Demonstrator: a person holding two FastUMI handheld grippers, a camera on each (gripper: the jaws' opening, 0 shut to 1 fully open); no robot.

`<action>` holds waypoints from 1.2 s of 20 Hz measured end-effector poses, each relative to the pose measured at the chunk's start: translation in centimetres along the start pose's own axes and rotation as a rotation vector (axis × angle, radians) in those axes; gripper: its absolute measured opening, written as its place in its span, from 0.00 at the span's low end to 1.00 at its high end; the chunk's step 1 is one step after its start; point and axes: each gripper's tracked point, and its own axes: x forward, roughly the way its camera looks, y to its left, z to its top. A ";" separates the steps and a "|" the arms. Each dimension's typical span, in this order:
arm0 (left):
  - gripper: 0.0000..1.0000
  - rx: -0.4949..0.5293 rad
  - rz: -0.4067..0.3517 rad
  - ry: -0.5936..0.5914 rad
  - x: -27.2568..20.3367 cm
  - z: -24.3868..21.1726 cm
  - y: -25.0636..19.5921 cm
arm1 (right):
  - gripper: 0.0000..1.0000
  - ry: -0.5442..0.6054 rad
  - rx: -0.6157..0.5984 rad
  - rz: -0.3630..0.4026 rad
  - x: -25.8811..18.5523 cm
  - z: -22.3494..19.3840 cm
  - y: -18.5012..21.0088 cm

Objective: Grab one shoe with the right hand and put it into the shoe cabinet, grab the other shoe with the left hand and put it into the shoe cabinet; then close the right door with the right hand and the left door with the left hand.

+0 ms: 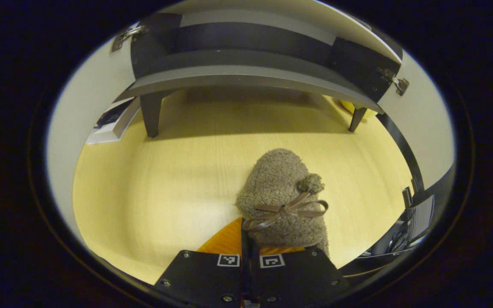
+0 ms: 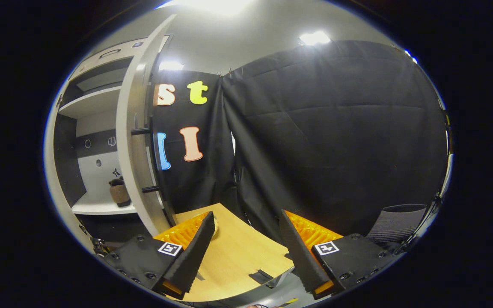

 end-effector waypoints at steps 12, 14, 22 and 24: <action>0.02 -0.018 0.044 -0.150 -15.4 5.9 -2.9 | 0.93 0.004 0.015 0.095 7.9 0.6 0.3; 0.02 -0.007 0.033 -0.187 -17.5 8.1 -3.8 | 0.93 0.001 0.025 0.114 8.4 0.9 0.9; 0.02 0.037 0.028 -0.341 -25.1 18.5 -5.3 | 0.96 0.035 0.063 0.132 9.1 -0.8 1.3; 0.01 0.035 0.037 -0.377 -26.3 21.3 -5.1 | 0.93 0.040 0.070 0.131 9.2 -0.9 1.3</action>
